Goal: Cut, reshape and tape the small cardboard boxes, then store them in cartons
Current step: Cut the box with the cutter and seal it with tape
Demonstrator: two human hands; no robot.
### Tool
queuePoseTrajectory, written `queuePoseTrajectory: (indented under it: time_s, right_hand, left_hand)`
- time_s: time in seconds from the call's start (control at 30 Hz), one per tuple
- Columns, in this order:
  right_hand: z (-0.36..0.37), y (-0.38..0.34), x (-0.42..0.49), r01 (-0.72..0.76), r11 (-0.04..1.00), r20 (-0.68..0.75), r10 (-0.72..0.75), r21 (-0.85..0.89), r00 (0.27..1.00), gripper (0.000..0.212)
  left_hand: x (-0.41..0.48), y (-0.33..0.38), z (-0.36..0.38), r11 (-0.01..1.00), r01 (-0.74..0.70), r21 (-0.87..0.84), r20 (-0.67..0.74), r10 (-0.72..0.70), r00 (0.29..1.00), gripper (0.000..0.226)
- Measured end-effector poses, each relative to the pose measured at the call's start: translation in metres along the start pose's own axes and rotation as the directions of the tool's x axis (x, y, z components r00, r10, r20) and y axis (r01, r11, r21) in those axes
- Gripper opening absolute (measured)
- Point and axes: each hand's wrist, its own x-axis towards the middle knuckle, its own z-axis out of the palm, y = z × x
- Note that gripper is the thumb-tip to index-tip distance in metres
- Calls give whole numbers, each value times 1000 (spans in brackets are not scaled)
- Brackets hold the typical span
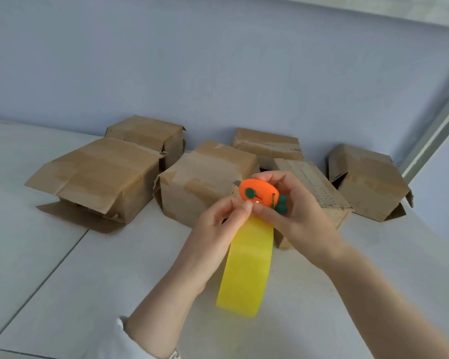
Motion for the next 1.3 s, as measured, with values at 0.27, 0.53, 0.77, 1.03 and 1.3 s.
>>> queuePoseTrajectory:
  time_s: [0.27,0.53,0.77,1.03,1.3]
  right_hand:
    - [7,6,-5,142,968,-171,-179,-210,969,43]
    - [24,1,-7,134,989,-172,-144,-68,975,36]
    - [69,-4,-2,115,985,-153,-95,132,984,31]
    - [83,23,-12,-82,993,-24,81,-85,996,33]
    - [-29,16,-39,105,883,-224,-228,-458,948,14]
  left_hand:
    - [-5,2,0,976,4,219,3,-5,1000,40]
    - [-33,10,-8,958,236,163,-211,-200,957,78]
    - [-58,24,-43,947,154,282,-371,-40,928,40]
    - [-62,16,-59,524,289,801,-392,95,915,33]
    - [-54,-12,-30,261,319,911,-367,161,916,35]
